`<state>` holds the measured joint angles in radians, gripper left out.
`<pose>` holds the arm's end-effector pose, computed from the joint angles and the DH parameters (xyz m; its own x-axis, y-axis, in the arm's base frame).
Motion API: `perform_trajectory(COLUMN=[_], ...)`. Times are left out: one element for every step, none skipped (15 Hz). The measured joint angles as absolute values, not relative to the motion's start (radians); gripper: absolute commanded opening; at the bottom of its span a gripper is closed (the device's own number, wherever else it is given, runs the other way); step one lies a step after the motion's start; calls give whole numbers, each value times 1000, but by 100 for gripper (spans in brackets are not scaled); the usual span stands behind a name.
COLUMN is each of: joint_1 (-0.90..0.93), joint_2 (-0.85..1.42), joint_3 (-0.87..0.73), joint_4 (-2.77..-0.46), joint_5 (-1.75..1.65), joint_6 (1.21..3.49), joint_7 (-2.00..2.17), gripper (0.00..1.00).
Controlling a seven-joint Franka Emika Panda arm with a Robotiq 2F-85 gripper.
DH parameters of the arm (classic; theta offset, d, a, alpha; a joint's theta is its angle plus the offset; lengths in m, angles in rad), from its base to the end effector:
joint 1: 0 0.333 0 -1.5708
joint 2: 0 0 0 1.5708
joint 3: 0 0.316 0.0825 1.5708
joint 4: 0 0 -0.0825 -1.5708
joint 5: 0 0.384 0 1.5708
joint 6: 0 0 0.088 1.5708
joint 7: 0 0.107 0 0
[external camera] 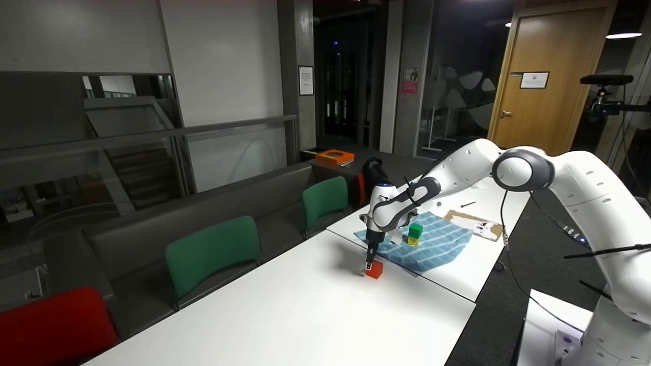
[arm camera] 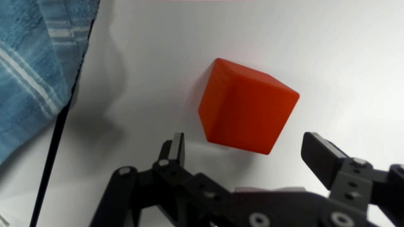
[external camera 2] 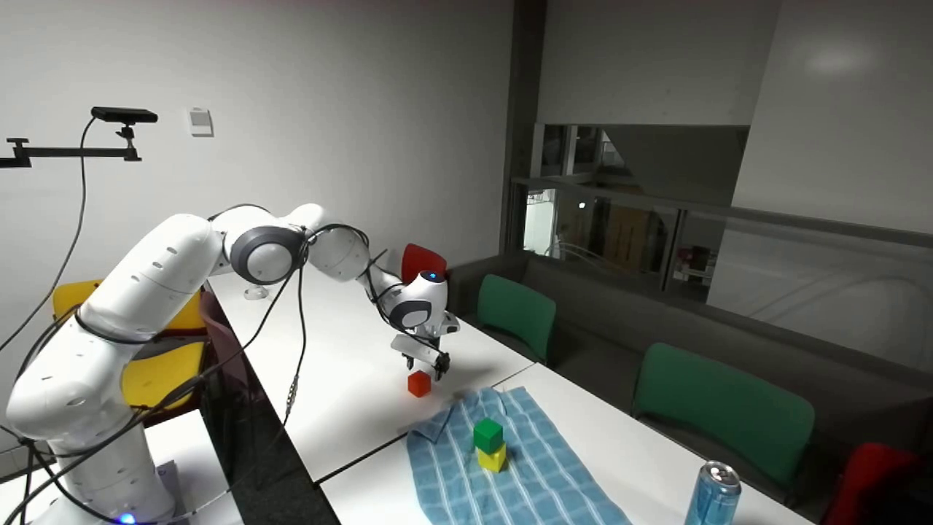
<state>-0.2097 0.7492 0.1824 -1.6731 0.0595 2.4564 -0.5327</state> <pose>0.6831 -0.0321 0.1766 0.9143 0.3890 0.1131 0.4013 -0.9078 -0.1220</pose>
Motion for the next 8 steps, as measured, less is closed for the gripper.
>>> perform_trajectory(joint_1=[-208, -207, -206, -205, -201, -195, -189, -182], joint_2=[749, 748, 747, 744, 741, 738, 736, 732], joint_3=[178, 174, 171, 169, 164, 158, 153, 147], joint_4=[-1678, -1683, -1689, -1696, -1704, -1709, -1714, -1718], joint_5=[60, 61, 62, 64, 64, 65, 65, 65], joint_6=[2456, 2456, 2456, 2456, 2456, 2456, 2456, 2456], joint_7=[-500, -467, -432, -397, -364, -331, -303, -278], gripper=[100, 100, 100, 100, 100, 75, 74, 66])
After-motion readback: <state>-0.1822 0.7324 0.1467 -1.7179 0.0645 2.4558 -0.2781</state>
